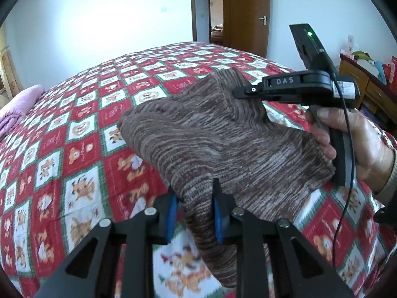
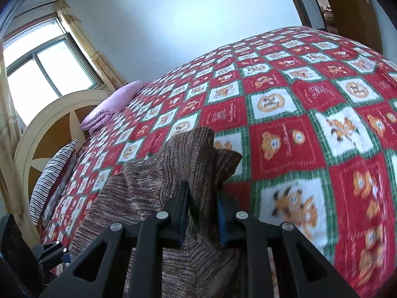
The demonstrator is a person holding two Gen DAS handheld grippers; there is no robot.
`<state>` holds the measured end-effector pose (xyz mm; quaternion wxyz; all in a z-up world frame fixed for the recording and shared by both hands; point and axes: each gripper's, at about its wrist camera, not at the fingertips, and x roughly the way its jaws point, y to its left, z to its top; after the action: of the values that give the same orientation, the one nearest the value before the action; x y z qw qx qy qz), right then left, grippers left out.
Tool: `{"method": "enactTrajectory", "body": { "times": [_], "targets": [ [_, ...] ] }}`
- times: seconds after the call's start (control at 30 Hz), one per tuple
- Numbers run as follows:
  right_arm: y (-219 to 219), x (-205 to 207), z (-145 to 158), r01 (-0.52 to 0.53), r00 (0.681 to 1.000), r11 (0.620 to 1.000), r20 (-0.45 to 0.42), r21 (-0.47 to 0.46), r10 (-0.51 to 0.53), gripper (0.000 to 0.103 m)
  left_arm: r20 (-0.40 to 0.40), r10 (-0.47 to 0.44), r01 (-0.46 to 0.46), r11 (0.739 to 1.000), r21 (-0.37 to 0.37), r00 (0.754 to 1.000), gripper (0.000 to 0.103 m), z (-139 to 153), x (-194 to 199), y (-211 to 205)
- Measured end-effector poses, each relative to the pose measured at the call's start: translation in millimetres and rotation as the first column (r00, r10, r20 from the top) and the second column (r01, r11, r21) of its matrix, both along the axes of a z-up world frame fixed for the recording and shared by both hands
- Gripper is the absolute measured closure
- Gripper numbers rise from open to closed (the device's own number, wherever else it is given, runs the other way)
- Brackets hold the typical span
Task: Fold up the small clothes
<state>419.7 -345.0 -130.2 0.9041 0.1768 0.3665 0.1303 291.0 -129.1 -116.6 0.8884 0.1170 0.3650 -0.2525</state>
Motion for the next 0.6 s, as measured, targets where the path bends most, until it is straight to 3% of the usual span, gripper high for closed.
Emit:
{"method": "enactTrajectory", "body": {
  "times": [0.37, 0.6],
  "targets": [
    [44.8, -55.9, 9.5, -0.079, 0.996, 0.997, 0.028, 0.007, 0.079, 0.089, 0.010, 0.024, -0.024, 0.999, -0.027, 1.000, 0.078, 6.9, -49.7, 40.1],
    [67.0, -70.8, 5.4, -0.099, 0.995, 0.995, 0.015, 0.010, 0.099, 0.090, -0.004, 0.046, -0.046, 0.998, -0.038, 0.999, 0.078, 5.0, -67.9, 59.9]
  ]
}}
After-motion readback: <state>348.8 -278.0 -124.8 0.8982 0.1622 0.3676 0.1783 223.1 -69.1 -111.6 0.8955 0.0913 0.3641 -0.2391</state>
